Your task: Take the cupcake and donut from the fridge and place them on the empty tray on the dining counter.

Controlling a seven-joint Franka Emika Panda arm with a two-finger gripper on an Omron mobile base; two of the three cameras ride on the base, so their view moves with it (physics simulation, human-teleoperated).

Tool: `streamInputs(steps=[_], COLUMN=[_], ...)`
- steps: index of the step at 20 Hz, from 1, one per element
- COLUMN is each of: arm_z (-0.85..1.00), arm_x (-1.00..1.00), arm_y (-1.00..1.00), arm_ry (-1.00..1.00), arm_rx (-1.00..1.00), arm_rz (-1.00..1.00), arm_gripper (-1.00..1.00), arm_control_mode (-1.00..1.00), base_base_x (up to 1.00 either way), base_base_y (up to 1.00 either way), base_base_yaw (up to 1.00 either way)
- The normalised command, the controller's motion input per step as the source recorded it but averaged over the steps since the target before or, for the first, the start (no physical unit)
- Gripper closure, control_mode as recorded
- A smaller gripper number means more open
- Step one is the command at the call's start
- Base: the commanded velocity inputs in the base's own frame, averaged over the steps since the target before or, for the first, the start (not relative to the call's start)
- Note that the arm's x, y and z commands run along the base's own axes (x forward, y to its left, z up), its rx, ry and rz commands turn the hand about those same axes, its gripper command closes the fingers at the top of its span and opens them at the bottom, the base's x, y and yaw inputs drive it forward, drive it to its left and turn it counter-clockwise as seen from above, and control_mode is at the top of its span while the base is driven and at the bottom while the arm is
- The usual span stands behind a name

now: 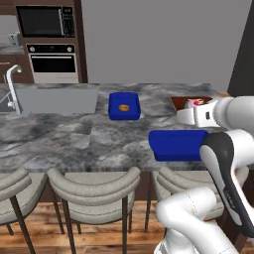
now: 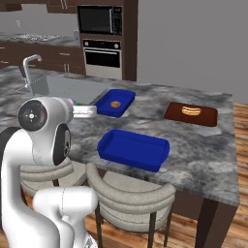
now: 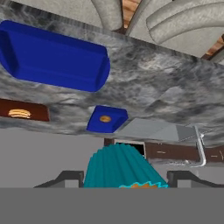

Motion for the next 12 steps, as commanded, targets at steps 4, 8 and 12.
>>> streamInputs(steps=[4, 8, 12], arm_z=[-0.21, -0.31, -0.27], arm_x=[0.44, 0.88, 0.73], arm_y=[-0.08, -0.32, -0.32], arm_ry=[0.05, 0.10, 0.07], arm_rx=[0.00, 0.00, 0.00], arm_rz=[-0.01, 0.00, 0.00], arm_gripper=[1.00, 1.00, 1.00], arm_control_mode=[-1.00, -1.00, -1.00], base_base_x=[0.00, 0.00, 0.00], base_base_y=[0.00, 0.00, 0.00], base_base_yaw=[0.00, 0.00, 0.00])
